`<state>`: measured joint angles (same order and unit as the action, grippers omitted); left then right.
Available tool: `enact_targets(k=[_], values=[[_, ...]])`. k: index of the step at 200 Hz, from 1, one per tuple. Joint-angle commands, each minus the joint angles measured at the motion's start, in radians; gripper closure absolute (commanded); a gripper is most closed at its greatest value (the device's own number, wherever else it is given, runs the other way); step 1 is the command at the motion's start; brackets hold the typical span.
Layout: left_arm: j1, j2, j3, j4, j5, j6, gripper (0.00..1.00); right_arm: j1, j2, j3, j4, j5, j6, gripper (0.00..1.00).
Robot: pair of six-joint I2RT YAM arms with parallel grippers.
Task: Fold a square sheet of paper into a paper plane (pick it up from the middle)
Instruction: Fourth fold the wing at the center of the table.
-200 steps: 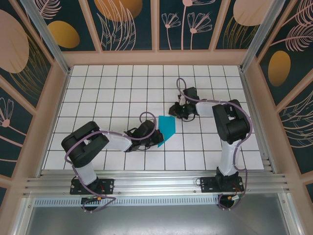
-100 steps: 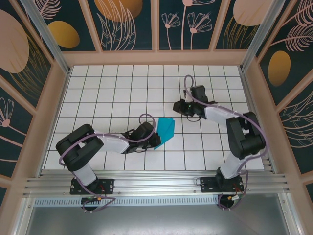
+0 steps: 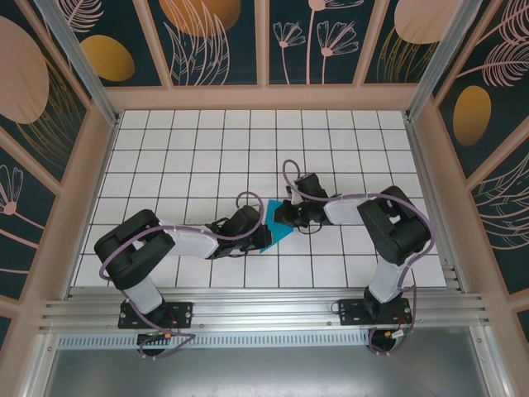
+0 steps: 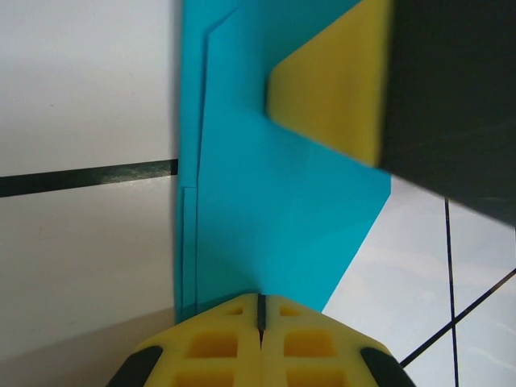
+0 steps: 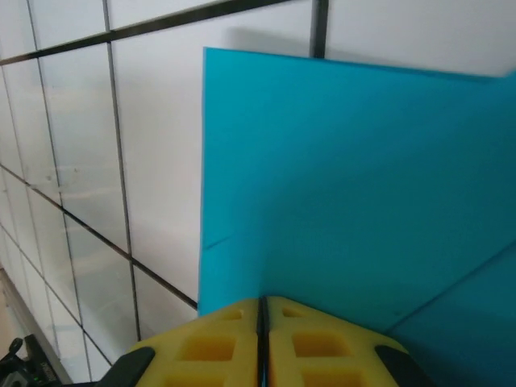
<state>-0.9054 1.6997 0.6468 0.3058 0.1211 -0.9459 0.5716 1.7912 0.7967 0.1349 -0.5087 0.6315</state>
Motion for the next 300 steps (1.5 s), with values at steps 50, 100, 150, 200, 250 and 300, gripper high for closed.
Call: enact_targets(k=[50, 100, 150, 200, 250, 300], values=[[-0.007, 0.023, -0.100, -0.245, 0.078, 0.019, 1.00, 0.003, 0.069, -0.032, -0.033, 0.125, 0.006, 0.91], [-0.010, -0.013, -0.130, -0.294, 0.103, 0.024, 0.99, 0.003, 0.068, -0.034, -0.036, 0.137, 0.014, 0.91], [-0.021, -0.052, -0.162, -0.332, 0.126, 0.026, 0.97, 0.002, 0.069, -0.029, -0.050, 0.147, 0.013, 0.91], [-0.023, -0.121, -0.132, -0.374, 0.036, 0.001, 0.93, 0.002, 0.056, -0.032, -0.056, 0.143, 0.011, 0.92], [-0.023, -0.278, -0.071, -0.241, 0.018, -0.083, 0.81, 0.004, 0.063, -0.037, -0.048, 0.141, 0.018, 0.92], [-0.023, -0.139, -0.023, -0.113, 0.191, -0.081, 0.80, 0.005, 0.066, -0.039, -0.044, 0.142, 0.020, 0.92]])
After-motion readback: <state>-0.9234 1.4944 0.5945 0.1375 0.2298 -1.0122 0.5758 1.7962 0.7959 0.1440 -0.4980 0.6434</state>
